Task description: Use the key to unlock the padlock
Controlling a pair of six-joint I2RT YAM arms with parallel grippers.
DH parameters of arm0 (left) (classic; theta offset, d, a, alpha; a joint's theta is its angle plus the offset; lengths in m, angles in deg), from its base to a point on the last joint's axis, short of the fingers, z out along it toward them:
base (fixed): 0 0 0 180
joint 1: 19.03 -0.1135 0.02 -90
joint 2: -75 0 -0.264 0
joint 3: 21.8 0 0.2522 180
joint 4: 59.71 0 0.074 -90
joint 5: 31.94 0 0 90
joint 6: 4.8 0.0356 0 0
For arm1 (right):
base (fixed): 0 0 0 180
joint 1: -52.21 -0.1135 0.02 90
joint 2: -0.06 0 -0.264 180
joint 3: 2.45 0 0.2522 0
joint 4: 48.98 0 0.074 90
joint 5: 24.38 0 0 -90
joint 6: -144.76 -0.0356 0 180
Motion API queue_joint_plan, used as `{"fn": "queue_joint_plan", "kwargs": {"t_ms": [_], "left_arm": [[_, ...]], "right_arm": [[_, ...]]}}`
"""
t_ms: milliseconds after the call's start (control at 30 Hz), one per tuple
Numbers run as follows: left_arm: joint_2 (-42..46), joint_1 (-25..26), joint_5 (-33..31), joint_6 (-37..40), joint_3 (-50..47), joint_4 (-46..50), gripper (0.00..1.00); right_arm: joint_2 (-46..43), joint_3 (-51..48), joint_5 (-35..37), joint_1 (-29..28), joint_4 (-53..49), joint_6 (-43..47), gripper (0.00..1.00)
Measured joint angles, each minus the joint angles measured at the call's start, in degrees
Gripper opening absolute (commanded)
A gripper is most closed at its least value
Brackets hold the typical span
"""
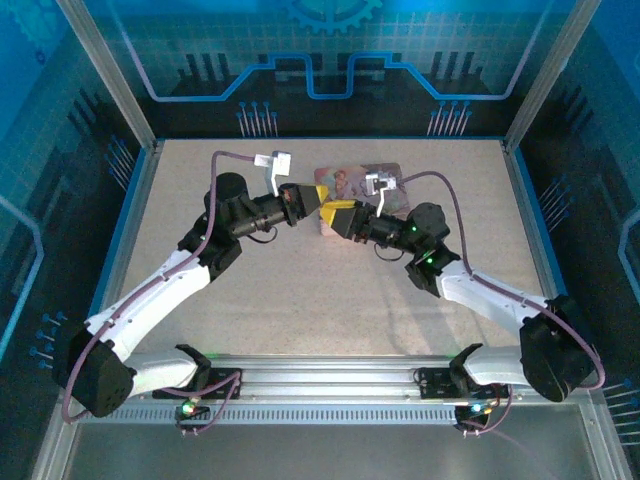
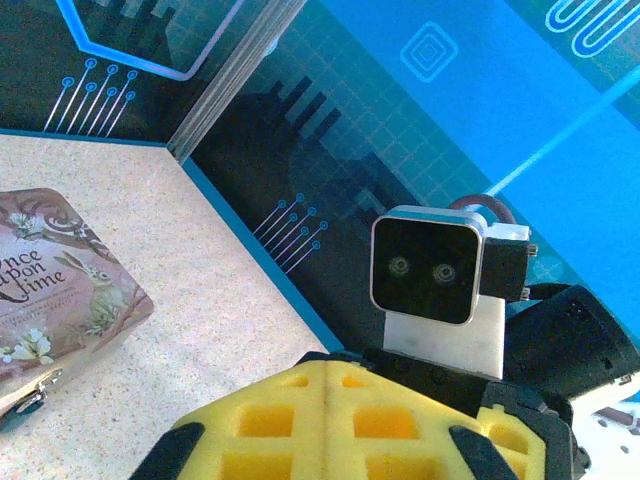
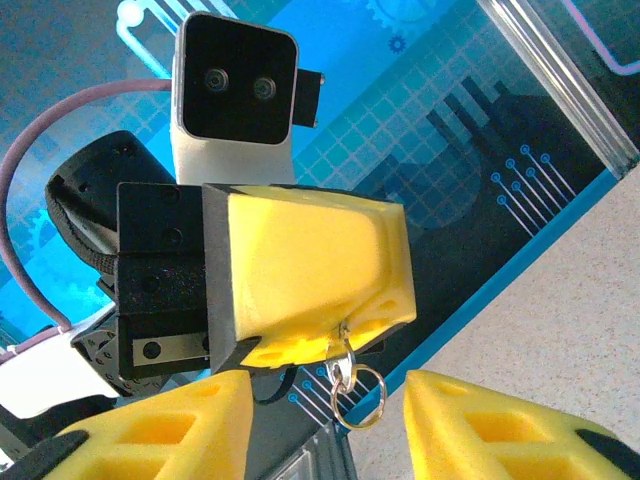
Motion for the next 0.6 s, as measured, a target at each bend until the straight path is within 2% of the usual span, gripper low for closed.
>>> {"fn": "queue_joint_plan", "kwargs": {"t_ms": [500,600], "left_arm": [[0.0,0.2,0.0,0.0,0.0,0.0,0.00],[0.0,0.3,0.0,0.0,0.0,0.0,0.00]], "right_arm": [[1.6,1.2,0.2,-0.2,0.0,-1.6,0.20],[1.6,1.3,0.1,-0.2,0.0,-1.9,0.13]]}}
